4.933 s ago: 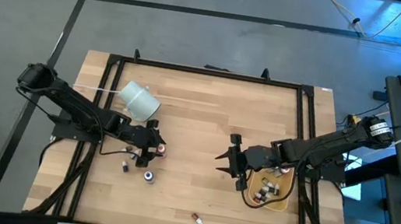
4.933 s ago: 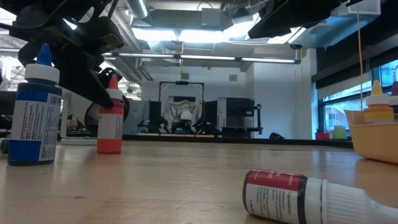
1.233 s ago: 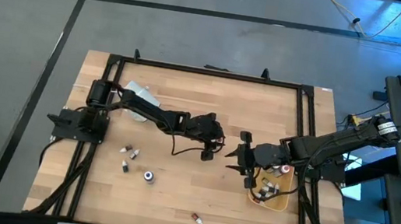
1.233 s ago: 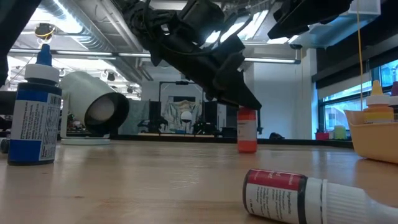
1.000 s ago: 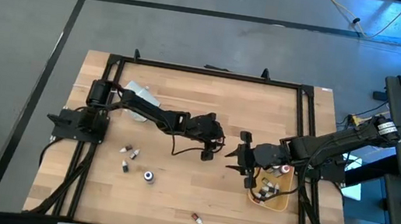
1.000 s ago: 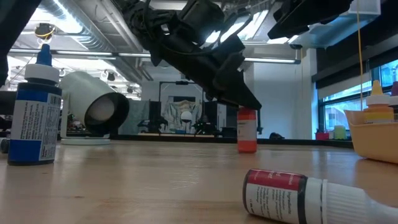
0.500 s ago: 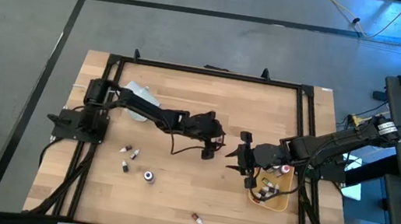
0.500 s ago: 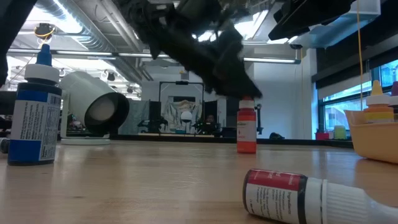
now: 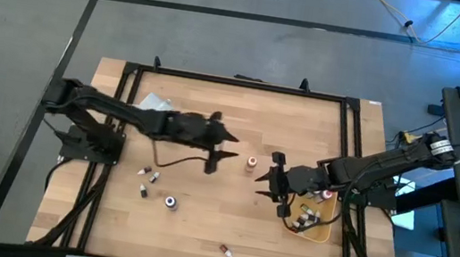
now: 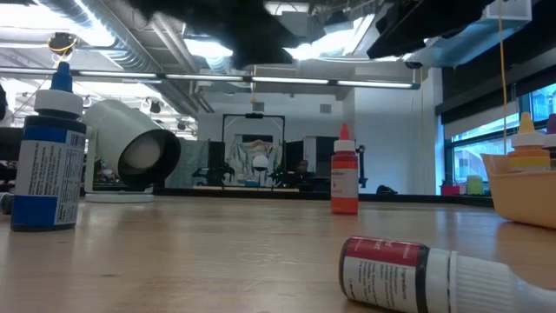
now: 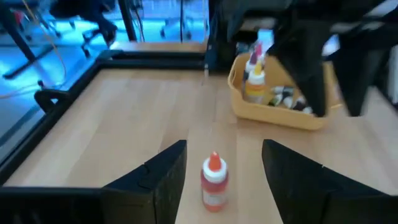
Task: Pick & Place food coloring
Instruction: Put the large orange food coloring bottle into the yellow bin
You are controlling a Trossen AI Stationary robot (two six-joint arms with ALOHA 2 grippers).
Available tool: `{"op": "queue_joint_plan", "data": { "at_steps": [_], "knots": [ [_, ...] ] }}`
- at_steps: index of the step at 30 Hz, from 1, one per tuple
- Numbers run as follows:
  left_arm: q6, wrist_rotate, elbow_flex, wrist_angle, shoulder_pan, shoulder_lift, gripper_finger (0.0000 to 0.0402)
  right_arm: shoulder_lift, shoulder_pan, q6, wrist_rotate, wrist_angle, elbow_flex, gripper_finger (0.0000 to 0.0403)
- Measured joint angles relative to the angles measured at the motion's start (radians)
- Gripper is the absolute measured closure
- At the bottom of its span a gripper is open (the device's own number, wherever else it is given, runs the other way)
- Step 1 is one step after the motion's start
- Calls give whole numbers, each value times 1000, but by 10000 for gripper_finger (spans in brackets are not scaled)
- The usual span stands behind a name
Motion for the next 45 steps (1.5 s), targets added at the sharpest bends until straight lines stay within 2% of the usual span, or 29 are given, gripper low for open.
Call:
{"op": "queue_joint_plan", "data": {
  "at_steps": [6, 10, 12, 22, 27, 33, 37, 39, 43, 45],
  "knots": [
    [-55, -21, -321, 406, -65, -171, 199, 47, 0, 0, 0, 12, 0, 246],
    [-53, -17, -451, 553, -115, -237, 200, 69, 0, 27, 37, 58, 0, 246],
    [-54, -20, -487, 572, -137, -261, 198, 73, -1, 25, 55, 82, 0, 246],
    [-51, -17, -509, 556, -169, -277, 201, 73, -1, 26, 70, 96, 0, 243],
    [-41, -18, -509, 556, -169, -276, 197, 73, -1, 24, 59, 102, 0, 199],
    [12, -18, -509, 556, -169, -276, 199, 73, -1, 25, 191, 115, 0, 137],
    [12, -18, -509, 556, -169, -276, 201, 73, -11, 53, 317, 115, 0, 123],
    [12, -18, -509, 556, -169, -276, 199, 73, -37, 48, 288, 106, 0, 123],
    [11, -18, -509, 556, -169, -276, 197, 73, -120, 78, 117, 61, 0, 130],
    [11, -18, -509, 556, -169, -276, 198, 73, -164, 106, 80, 24, 0, 135]
  ]
}}
